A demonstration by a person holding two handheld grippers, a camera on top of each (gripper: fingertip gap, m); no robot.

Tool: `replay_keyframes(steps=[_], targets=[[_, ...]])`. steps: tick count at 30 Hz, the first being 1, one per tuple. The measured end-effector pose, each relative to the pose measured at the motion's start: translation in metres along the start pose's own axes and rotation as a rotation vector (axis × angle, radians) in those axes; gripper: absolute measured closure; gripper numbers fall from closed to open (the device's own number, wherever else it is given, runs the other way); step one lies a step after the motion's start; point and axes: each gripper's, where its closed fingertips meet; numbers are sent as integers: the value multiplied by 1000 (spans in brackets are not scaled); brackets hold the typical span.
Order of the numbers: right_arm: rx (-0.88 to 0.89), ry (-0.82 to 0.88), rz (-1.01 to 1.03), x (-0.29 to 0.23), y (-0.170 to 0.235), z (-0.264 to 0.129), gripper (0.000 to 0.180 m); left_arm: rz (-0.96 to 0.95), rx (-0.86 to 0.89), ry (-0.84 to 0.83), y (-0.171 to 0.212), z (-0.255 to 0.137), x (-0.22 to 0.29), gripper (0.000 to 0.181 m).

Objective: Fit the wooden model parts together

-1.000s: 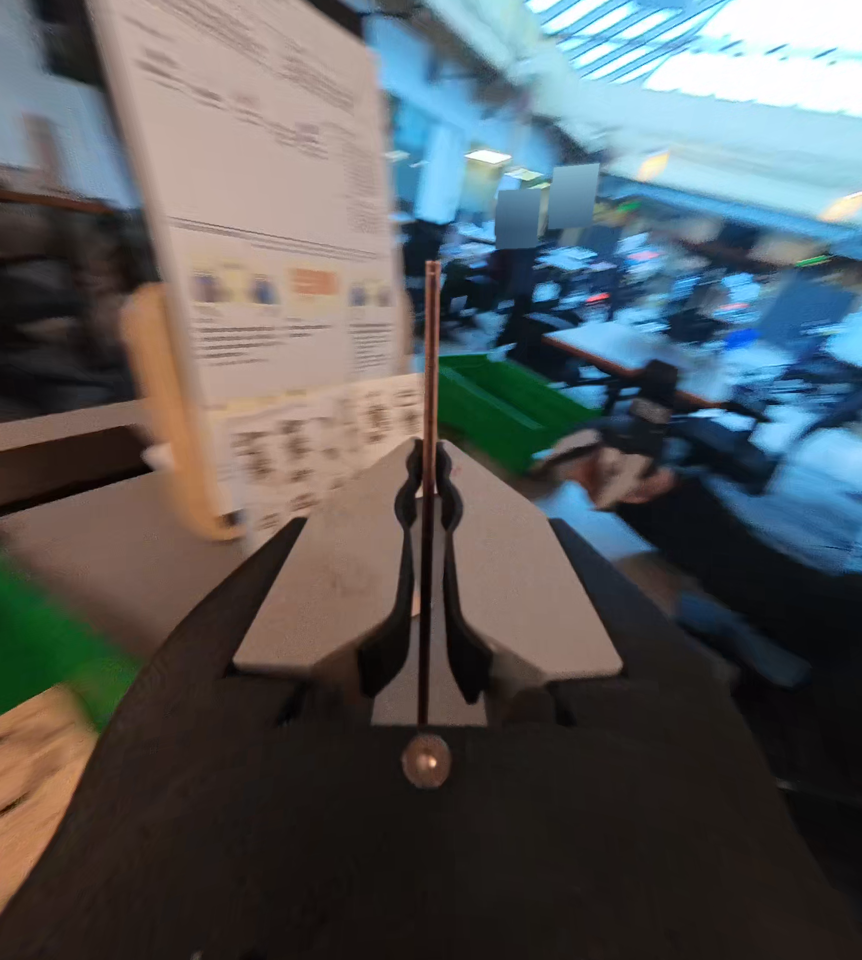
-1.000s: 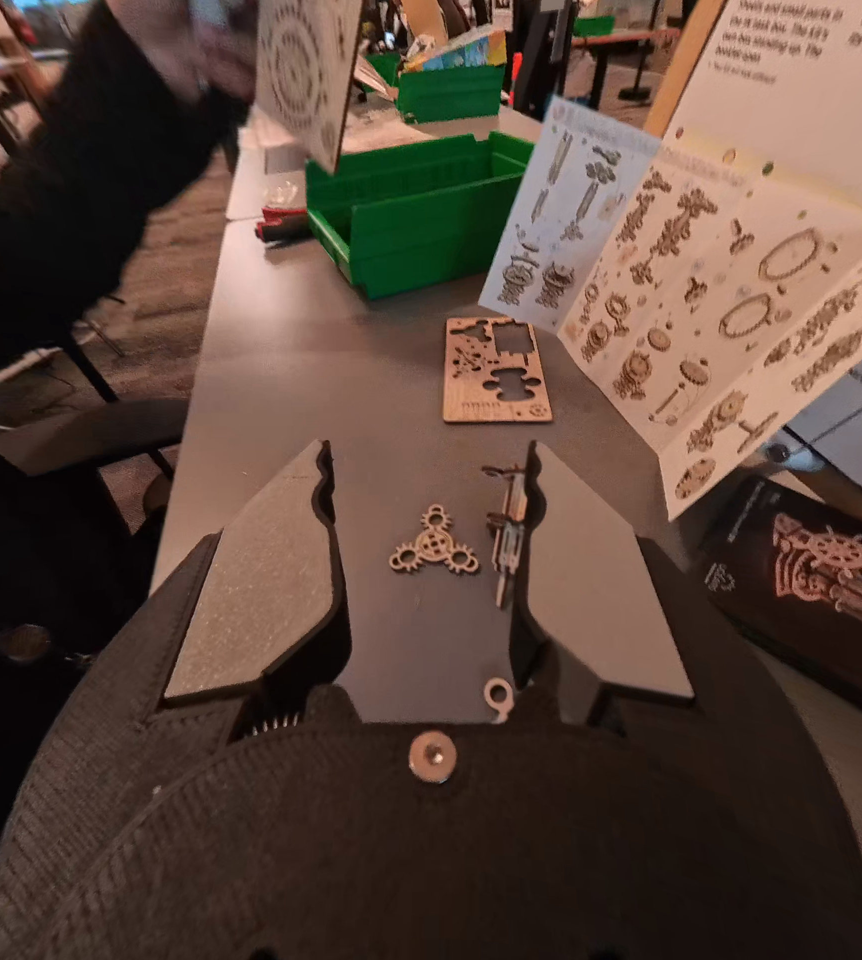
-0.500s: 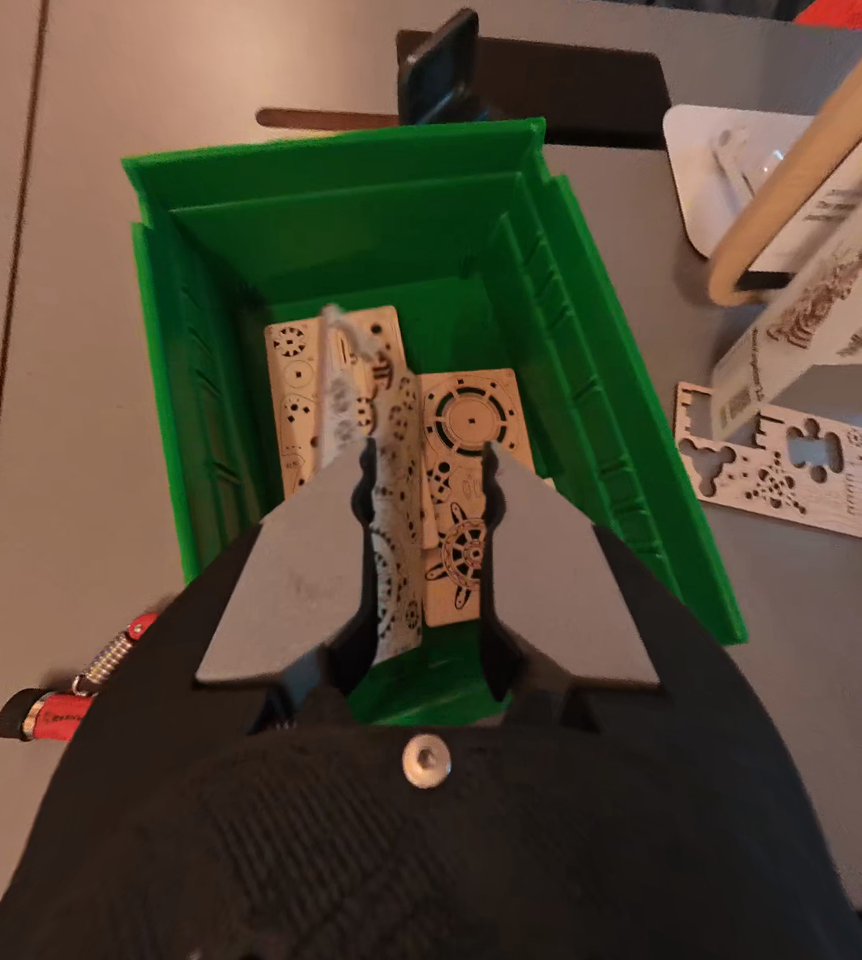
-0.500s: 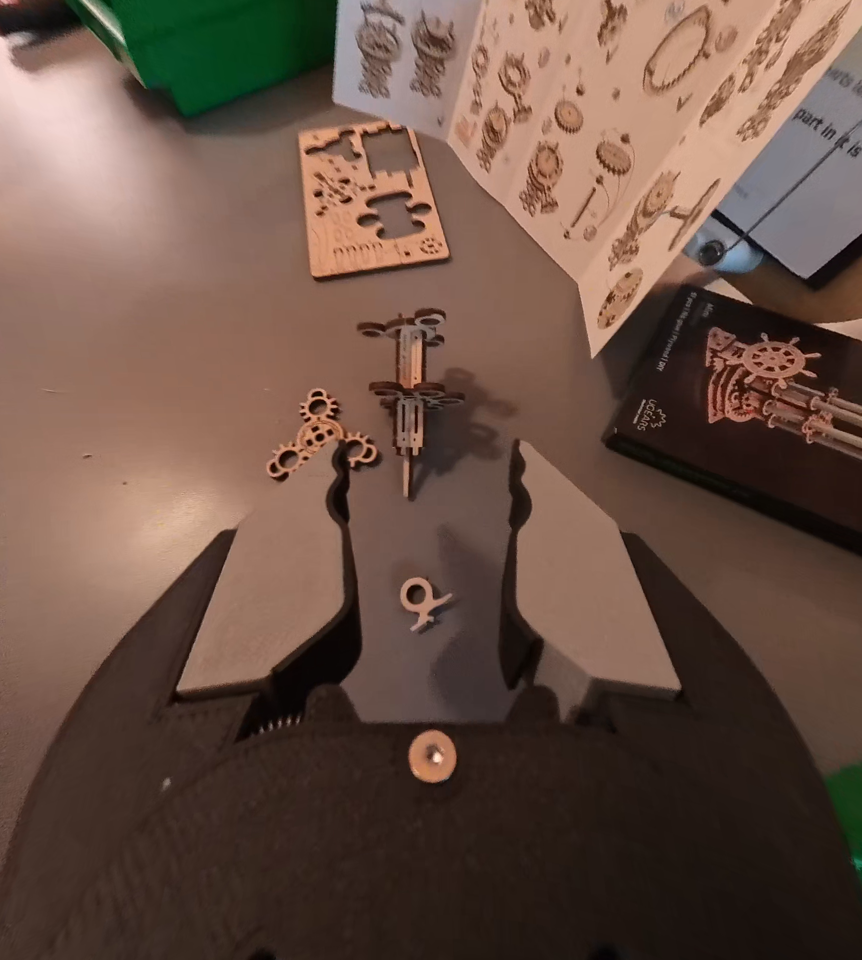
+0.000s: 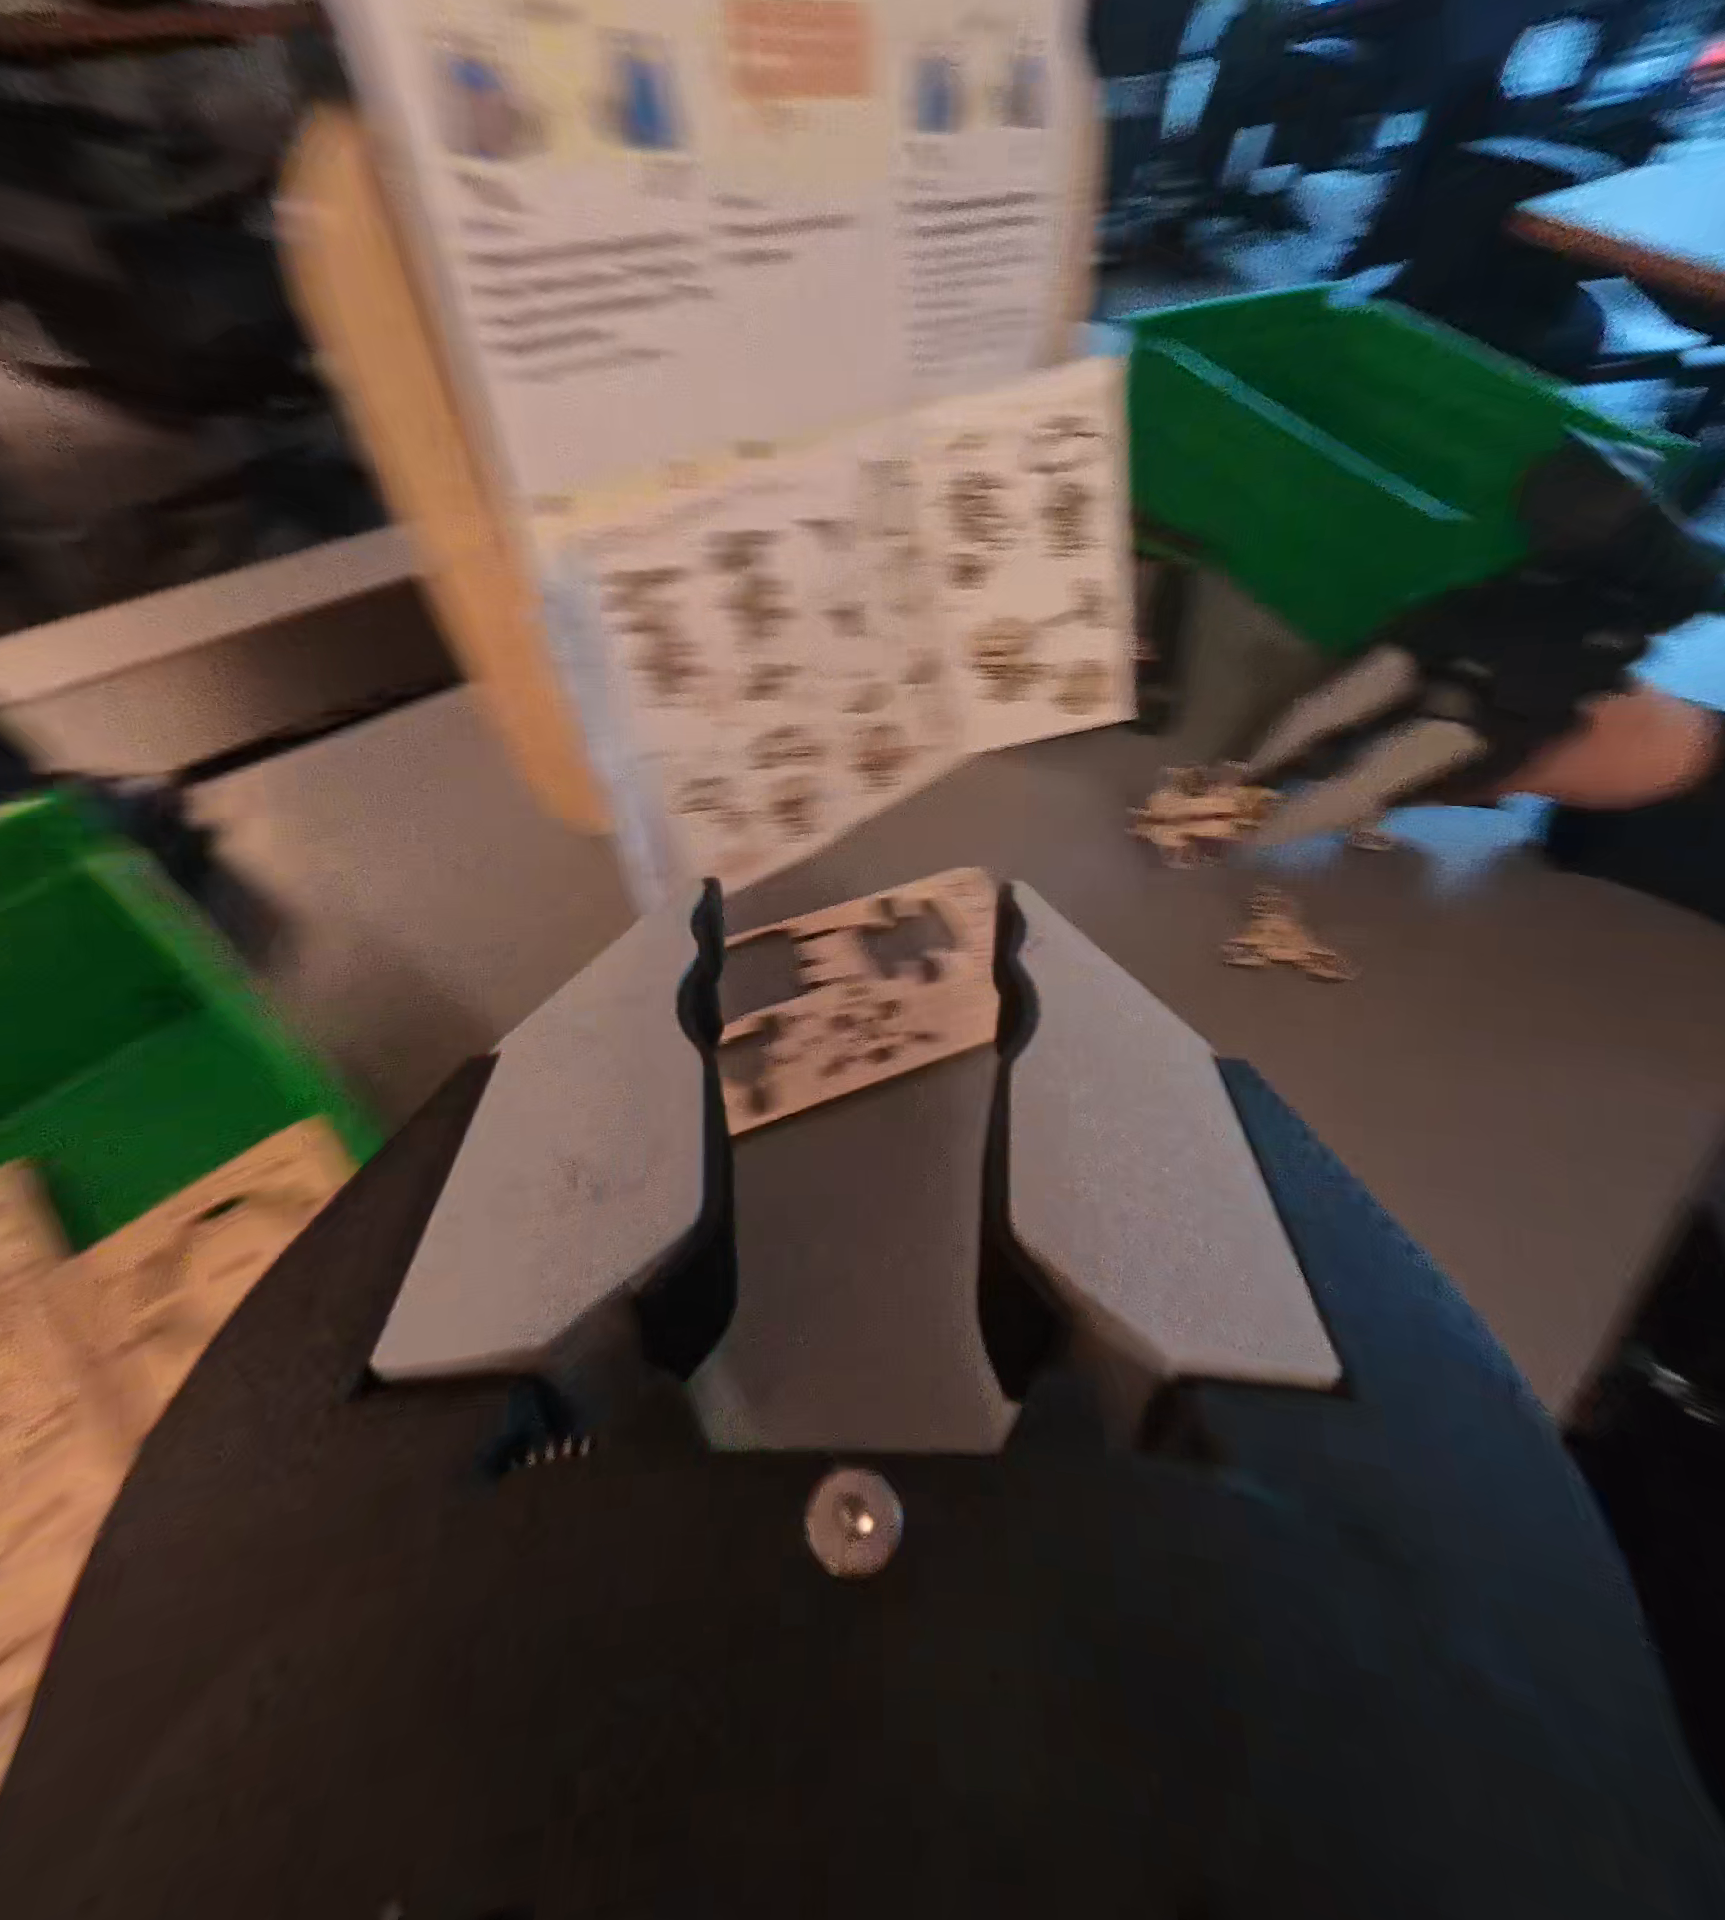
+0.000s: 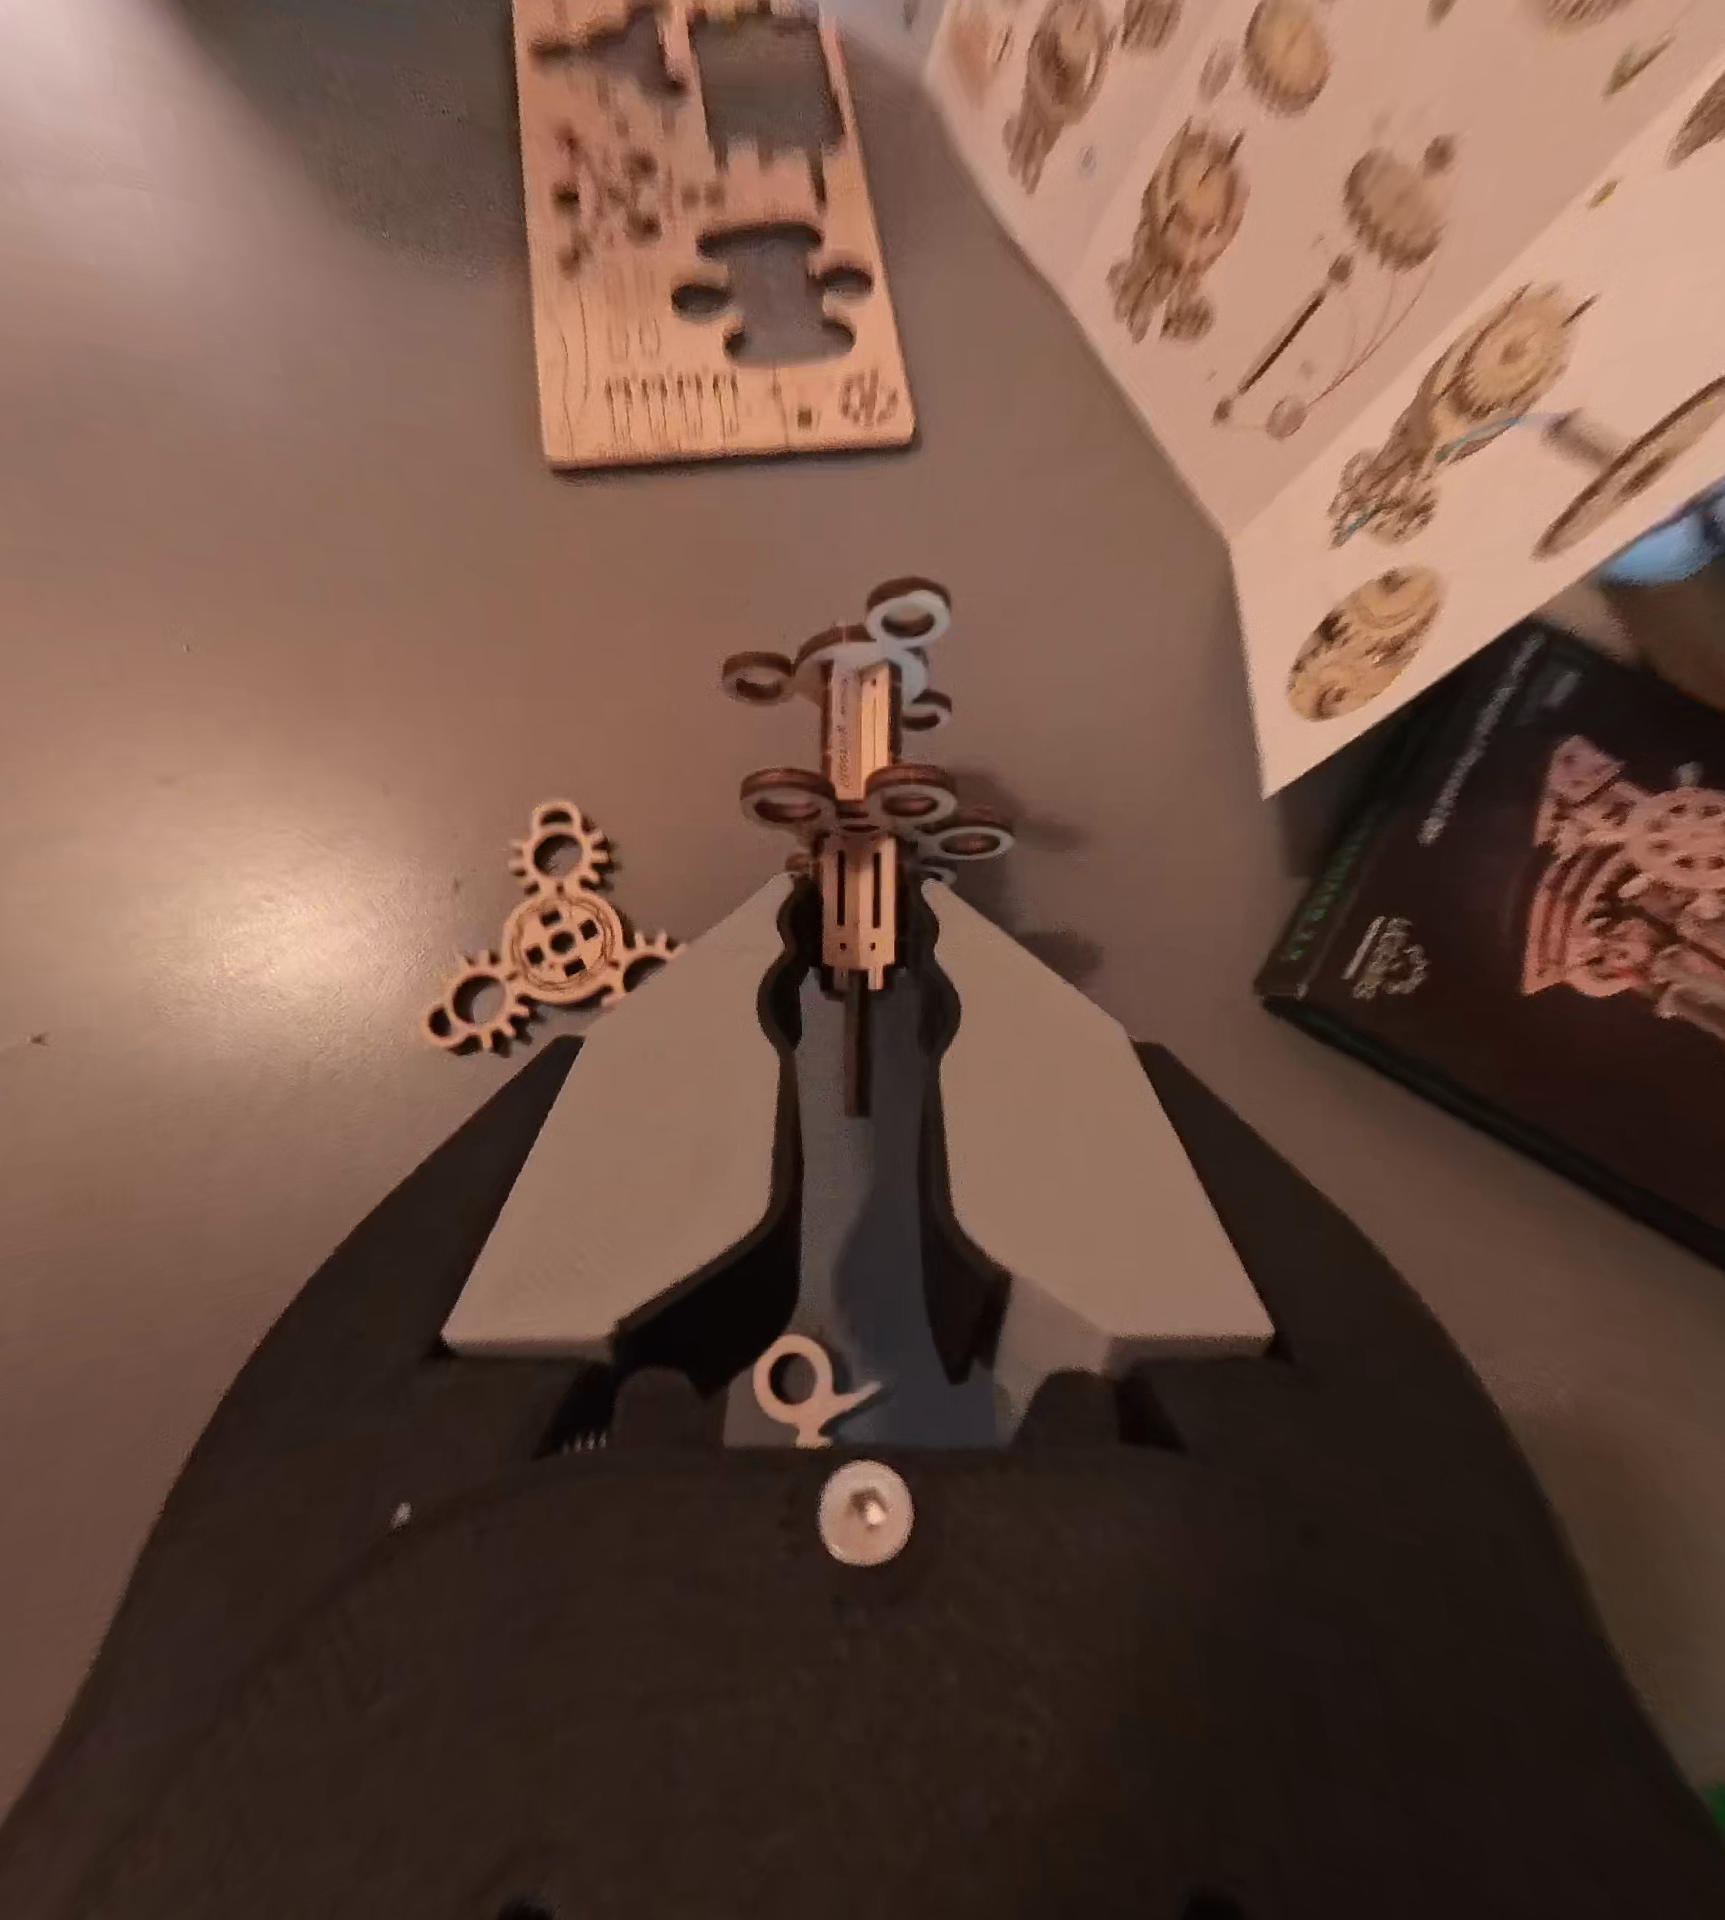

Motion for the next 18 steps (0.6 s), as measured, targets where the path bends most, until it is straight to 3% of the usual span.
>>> replay_keyframes(steps=[4, 8, 12, 18], targets=[[173, -80, 92, -2, -33, -18, 166, 18, 3, 275, 29, 81, 61, 138], [256, -159, 144, -9, -46, -24, 166, -23, -77, 403, 59, 143, 79, 139], [408, -278, 196, -19, -72, -42, 166, -44, -51, 533, 57, 168, 93, 139], [468, -331, 200, -25, -77, -48, 166, -16, -59, 605, 71, 165, 103, 148]])
Point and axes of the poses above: each gripper's, where its closed fingertips meet, z out along the fingers, y out of its underside, x = y × z across the jaws, and after that the axes turned 13 degrees about y, right-handed
